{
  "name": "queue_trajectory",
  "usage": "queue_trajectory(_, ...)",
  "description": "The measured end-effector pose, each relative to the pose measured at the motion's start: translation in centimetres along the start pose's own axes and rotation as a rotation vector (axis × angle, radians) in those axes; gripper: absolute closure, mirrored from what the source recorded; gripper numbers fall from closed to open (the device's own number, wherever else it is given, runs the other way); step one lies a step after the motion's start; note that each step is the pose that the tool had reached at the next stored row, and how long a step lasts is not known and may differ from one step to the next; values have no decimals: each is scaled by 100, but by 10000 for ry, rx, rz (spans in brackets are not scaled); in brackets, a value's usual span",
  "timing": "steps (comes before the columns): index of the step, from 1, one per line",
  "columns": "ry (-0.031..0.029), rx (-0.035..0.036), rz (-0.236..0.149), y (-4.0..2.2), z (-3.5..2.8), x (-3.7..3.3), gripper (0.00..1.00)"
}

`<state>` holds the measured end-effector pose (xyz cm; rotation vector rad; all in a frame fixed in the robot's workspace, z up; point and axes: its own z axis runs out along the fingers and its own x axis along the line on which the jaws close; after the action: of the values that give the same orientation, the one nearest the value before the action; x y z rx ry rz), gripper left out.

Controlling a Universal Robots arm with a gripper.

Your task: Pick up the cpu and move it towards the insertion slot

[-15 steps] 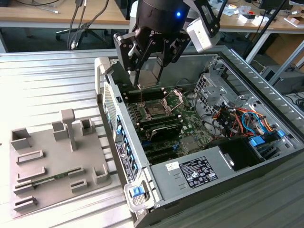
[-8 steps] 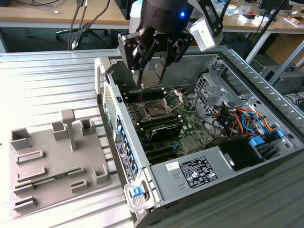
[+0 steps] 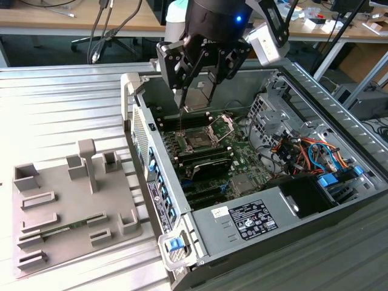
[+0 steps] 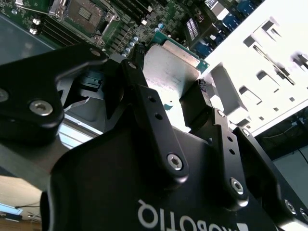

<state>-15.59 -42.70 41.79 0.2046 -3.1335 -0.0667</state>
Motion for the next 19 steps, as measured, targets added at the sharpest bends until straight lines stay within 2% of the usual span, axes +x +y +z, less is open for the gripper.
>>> queue_trajectory(19,0,0,0,-18,3,-134,45)
